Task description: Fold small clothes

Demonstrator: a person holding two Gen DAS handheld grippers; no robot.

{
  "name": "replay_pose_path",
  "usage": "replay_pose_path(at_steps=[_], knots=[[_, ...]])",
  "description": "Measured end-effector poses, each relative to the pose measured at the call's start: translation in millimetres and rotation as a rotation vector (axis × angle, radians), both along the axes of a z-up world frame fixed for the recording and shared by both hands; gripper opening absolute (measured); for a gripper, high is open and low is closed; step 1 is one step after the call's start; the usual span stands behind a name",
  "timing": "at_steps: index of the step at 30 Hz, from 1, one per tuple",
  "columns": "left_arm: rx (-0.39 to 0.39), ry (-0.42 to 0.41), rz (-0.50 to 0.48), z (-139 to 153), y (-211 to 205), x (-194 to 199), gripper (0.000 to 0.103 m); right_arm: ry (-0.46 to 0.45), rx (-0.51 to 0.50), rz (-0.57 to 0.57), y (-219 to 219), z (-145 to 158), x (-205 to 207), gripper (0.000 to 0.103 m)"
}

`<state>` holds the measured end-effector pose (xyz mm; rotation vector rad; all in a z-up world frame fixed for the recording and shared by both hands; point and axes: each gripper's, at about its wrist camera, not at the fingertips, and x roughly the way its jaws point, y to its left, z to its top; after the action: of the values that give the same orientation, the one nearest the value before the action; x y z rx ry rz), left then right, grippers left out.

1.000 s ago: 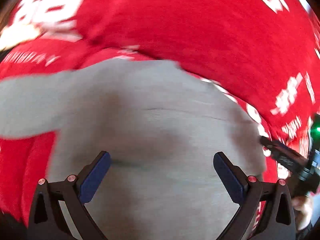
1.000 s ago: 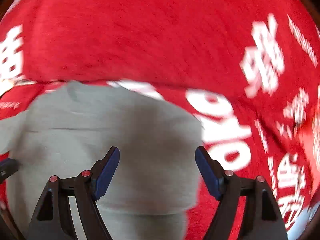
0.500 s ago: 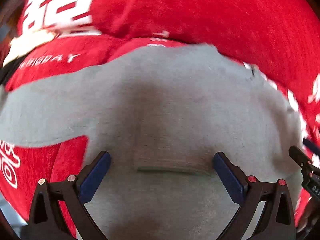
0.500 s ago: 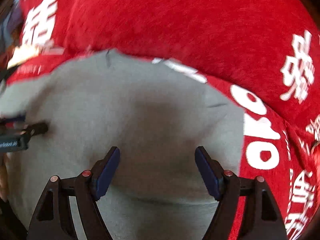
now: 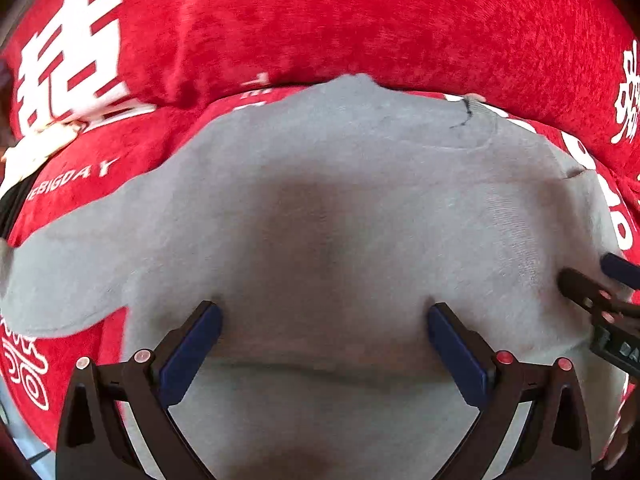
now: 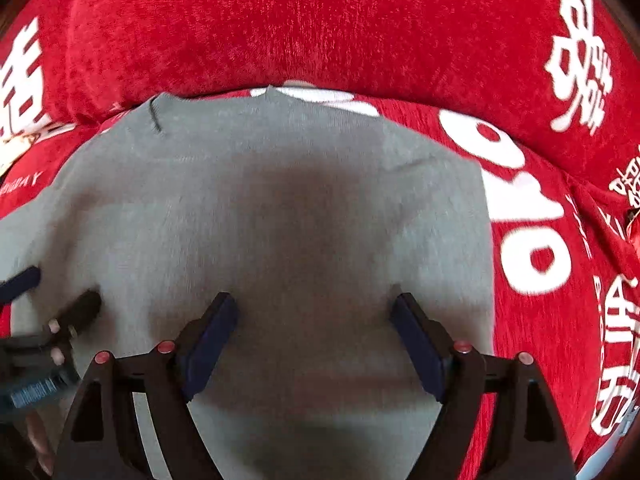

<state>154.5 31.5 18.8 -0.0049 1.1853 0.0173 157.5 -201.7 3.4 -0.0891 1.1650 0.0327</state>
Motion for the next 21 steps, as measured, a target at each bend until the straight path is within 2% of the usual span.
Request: replay_pose_path(at_steps=[2, 4, 7, 9, 11, 13, 15, 17, 19, 21], knots=[[-0.007, 0.017, 0.025, 3, 11, 1, 0.103, -0.024, -0.023, 0.013, -5, 6, -9, 0.084], [-0.047, 0.048, 0.078, 8, 25, -3, 0.103, -0.058, -0.022, -0.015, -13, 16, -18, 0.084], [-0.054, 0.039, 0.150, 18, 30, -5, 0.103, -0.103, 0.047, -0.079, -30, 30, -29, 0.084], [-0.075, 0.011, 0.133, 27, 16, 0, 0.103, -0.105, 0.071, -0.087, -33, 34, -28, 0.084], [-0.085, -0.007, 0.074, 31, -11, 6, 0.103, -0.088, 0.055, -0.056, -27, 34, -23, 0.084], [-0.058, -0.022, 0.021, 32, -31, 13, 0.103, -0.065, 0.027, -0.006, -15, 26, -9, 0.084], [-0.015, 0.010, -0.017, 22, -42, 27, 0.103, -0.018, 0.034, 0.017, -11, 16, 0, 0.084], [0.016, 0.063, -0.010, 6, -35, 38, 0.103, 0.015, -0.002, 0.022, -14, 2, 9, 0.084], [-0.042, 0.026, -0.004, 8, -16, 39, 0.103, 0.002, 0.060, 0.018, -27, 1, 10, 0.084], [-0.015, 0.026, 0.035, 7, 13, 39, 0.103, -0.006, 0.100, 0.008, -40, 3, 8, 0.084]])
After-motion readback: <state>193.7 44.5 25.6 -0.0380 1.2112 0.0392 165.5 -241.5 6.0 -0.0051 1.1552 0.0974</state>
